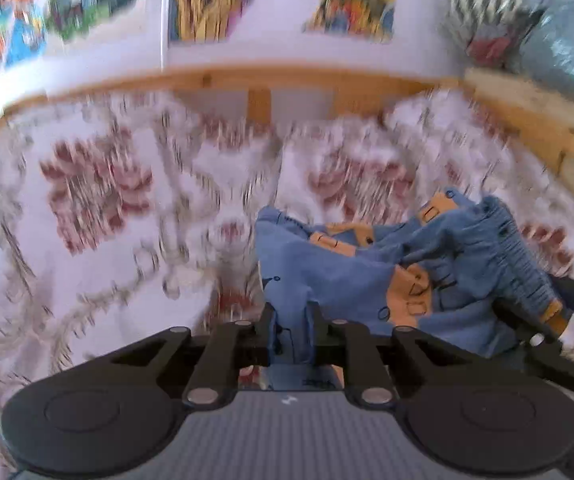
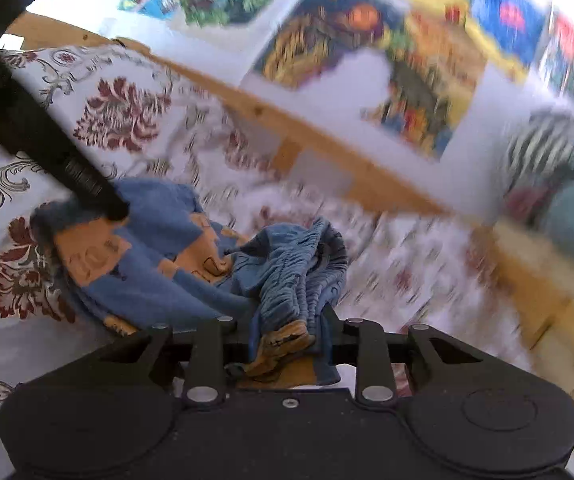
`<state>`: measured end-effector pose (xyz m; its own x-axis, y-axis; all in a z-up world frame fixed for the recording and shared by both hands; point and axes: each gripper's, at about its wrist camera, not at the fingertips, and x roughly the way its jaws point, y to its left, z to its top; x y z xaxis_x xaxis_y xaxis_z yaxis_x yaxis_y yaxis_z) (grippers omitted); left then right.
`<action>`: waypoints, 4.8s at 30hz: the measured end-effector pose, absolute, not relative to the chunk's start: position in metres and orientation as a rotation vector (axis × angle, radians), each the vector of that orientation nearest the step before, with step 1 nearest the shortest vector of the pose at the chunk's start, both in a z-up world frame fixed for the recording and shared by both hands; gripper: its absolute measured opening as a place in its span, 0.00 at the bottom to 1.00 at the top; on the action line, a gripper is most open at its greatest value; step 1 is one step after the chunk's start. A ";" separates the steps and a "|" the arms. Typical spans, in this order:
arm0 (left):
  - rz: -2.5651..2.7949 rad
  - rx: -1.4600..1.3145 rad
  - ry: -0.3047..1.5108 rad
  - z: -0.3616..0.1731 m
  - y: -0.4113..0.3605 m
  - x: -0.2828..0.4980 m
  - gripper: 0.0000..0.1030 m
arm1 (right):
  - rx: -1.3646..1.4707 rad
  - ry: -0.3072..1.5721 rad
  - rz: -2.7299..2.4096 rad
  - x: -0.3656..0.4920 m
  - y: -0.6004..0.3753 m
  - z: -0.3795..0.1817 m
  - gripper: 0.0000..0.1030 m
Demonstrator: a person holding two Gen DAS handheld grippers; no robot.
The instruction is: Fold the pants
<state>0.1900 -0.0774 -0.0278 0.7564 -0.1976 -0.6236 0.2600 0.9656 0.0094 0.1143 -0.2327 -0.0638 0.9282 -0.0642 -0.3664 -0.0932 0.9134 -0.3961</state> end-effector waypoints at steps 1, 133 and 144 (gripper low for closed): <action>-0.236 0.102 0.708 -0.041 -0.076 0.197 0.19 | -0.412 0.424 0.022 0.120 -0.234 -0.071 0.32; -0.066 0.085 0.735 -0.009 -0.022 0.025 1.00 | 0.099 0.498 -0.031 -0.038 -0.246 -0.025 0.99; -0.067 0.084 0.736 -0.009 -0.022 0.025 1.00 | 0.100 0.498 -0.032 -0.037 -0.246 -0.025 0.99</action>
